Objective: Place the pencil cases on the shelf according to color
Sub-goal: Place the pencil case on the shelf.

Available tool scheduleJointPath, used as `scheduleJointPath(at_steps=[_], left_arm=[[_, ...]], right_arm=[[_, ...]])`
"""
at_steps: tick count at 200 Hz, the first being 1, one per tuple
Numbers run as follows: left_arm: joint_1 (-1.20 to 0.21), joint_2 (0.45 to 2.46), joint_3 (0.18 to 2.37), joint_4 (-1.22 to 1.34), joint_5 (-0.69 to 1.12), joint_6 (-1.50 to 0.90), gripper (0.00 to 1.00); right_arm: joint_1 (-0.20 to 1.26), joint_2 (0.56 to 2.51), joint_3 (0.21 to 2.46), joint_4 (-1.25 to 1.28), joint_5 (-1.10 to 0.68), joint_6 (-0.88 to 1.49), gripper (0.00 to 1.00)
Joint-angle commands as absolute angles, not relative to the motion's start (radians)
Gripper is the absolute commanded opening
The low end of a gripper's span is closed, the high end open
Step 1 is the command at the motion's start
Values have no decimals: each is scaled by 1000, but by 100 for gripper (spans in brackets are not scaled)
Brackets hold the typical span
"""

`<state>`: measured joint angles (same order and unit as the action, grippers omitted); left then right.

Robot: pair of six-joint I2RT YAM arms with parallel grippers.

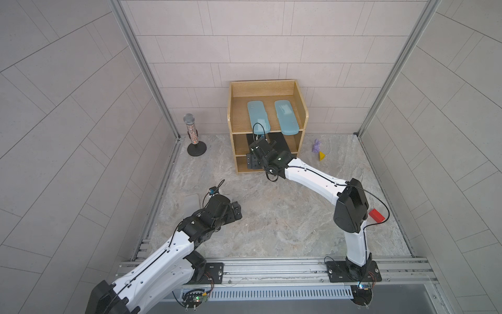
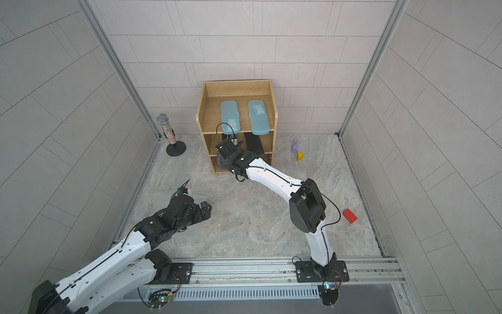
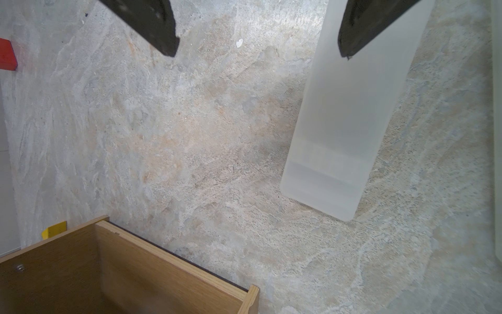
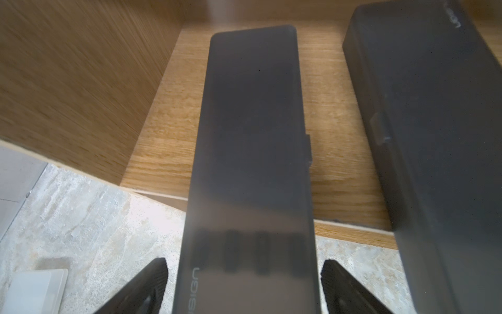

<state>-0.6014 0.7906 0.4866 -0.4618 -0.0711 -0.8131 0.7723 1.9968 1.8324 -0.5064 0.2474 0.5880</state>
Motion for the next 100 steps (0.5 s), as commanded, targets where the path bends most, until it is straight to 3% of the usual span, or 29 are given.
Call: scheduleJointPath(at_steps=[1, 100], left_arm=[[-594, 783, 510, -477, -78, -804, 100], [-556, 741, 515, -522, -159, -803, 100]], right_arm=[[779, 1900, 1789, -528, 245, 566, 93], [819, 1669, 1463, -442, 236, 579, 96]])
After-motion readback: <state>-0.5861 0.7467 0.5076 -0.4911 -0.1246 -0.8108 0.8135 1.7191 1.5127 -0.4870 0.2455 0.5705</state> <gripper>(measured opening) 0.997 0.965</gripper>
